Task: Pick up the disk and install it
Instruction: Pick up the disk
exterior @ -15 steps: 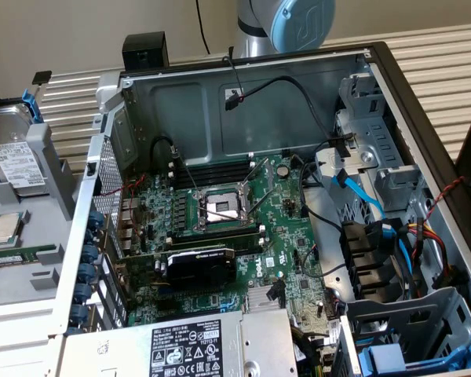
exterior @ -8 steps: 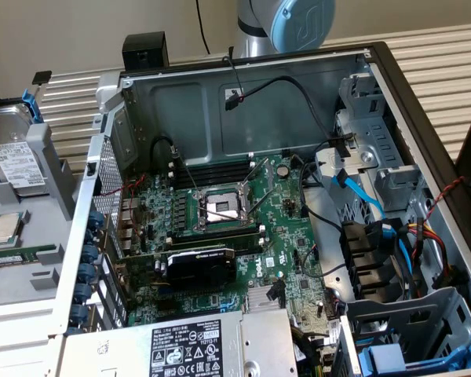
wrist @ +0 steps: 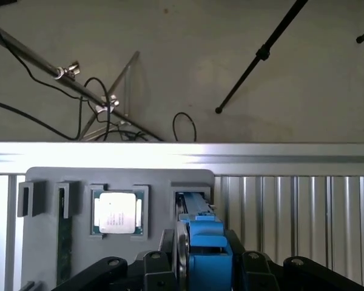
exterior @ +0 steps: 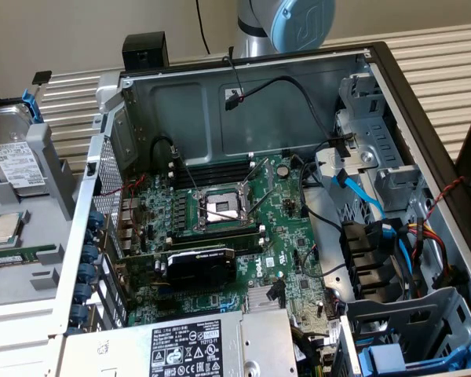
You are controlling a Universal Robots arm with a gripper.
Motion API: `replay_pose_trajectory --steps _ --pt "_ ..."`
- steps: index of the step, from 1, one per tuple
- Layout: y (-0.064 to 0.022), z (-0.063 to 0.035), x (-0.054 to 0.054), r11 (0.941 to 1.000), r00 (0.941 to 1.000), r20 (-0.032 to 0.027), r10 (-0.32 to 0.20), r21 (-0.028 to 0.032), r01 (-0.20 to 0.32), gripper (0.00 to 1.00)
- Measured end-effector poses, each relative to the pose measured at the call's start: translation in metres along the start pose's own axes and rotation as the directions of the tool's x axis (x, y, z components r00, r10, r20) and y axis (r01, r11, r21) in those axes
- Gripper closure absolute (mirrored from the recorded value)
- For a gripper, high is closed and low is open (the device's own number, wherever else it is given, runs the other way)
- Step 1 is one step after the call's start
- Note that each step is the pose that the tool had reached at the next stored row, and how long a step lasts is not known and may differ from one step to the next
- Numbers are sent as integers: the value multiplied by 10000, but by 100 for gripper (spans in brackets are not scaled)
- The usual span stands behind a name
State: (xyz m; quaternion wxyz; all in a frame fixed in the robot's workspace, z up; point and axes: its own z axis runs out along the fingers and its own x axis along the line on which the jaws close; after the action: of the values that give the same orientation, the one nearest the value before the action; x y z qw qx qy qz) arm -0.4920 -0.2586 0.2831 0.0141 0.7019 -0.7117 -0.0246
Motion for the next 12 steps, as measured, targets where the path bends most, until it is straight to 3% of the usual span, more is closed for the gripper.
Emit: replay_pose_trajectory --steps 12 --pt "0 1 0 9999 9999 7 130 -6 -130 55"
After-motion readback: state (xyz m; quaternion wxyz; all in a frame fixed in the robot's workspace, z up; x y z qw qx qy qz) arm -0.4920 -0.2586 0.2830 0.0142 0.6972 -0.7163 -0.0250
